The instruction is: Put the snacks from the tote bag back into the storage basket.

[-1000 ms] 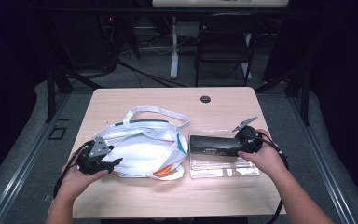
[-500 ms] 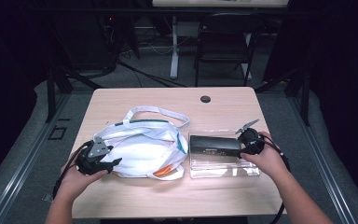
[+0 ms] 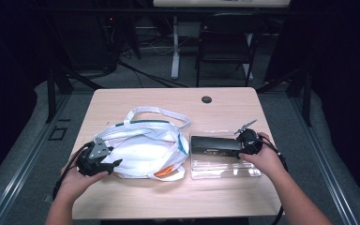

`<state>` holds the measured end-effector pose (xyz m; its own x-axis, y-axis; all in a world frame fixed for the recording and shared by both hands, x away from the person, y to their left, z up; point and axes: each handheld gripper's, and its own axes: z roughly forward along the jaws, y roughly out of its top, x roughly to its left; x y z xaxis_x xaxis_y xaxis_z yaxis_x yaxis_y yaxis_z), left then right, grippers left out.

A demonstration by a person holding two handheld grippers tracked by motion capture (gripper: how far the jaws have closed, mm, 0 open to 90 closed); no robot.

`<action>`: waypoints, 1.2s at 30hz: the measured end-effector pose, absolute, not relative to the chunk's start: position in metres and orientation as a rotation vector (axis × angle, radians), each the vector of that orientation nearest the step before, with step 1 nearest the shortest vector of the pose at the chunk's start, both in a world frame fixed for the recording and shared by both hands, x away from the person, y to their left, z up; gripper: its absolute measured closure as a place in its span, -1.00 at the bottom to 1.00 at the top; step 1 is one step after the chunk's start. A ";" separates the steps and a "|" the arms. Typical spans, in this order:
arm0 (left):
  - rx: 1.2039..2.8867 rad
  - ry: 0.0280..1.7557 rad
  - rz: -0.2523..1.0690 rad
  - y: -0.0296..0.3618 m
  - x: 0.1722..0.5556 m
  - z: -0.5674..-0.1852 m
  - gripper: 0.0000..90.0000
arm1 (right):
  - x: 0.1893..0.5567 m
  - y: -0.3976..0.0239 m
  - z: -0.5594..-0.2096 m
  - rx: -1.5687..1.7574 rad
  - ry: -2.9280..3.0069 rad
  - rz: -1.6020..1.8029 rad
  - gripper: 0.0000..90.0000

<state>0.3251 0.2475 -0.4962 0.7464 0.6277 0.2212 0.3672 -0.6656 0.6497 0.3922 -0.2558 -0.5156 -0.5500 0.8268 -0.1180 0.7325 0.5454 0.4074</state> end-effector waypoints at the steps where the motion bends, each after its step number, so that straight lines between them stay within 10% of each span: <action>1: 2.355 0.747 0.582 0.248 0.325 -0.496 -0.03 | 0.393 -0.256 -0.515 1.284 2.500 0.435 -0.08; 36: 2.355 0.761 0.591 0.250 0.325 -0.498 -0.03 | 0.407 -0.247 -0.524 1.305 2.433 0.412 -0.11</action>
